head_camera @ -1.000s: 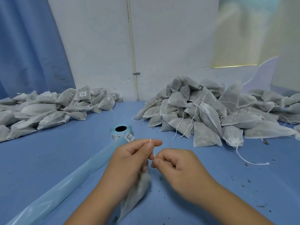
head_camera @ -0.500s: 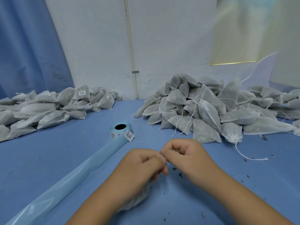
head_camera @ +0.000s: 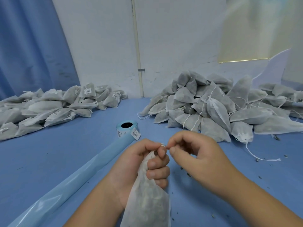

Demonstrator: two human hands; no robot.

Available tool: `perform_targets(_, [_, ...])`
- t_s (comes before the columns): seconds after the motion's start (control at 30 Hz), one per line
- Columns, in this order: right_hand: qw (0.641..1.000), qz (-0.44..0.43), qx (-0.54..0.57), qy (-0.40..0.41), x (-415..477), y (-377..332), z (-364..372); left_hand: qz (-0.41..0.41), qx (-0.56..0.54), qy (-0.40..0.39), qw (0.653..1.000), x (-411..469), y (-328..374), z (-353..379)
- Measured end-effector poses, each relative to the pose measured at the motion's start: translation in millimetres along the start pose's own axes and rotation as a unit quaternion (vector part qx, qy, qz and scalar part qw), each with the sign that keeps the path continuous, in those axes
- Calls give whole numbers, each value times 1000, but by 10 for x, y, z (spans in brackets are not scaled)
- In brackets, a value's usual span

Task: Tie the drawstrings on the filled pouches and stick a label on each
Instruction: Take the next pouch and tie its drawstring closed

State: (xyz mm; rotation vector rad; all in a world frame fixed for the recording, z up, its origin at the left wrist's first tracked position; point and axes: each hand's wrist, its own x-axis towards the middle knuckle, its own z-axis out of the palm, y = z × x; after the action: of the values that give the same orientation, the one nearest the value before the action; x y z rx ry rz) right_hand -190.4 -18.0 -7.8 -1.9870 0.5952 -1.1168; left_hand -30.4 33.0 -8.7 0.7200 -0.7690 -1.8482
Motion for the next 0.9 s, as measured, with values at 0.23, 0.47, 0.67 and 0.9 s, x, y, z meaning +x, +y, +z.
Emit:
perform_targets(0.23, [994, 75, 68, -50, 4, -14, -22, 24, 96, 24, 995, 1, -13, -47])
perform_targets(0.47, [992, 88, 60, -62, 0, -9, 7, 71, 270, 68, 958, -85, 24, -6])
perform_targets(0.67, [988, 101, 63, -101, -9, 46, 1, 72, 333, 76, 937, -121, 35, 38])
perform_targets(0.9, [981, 110, 65, -143, -3, 45, -10, 28, 324, 104, 940, -155, 91, 23])
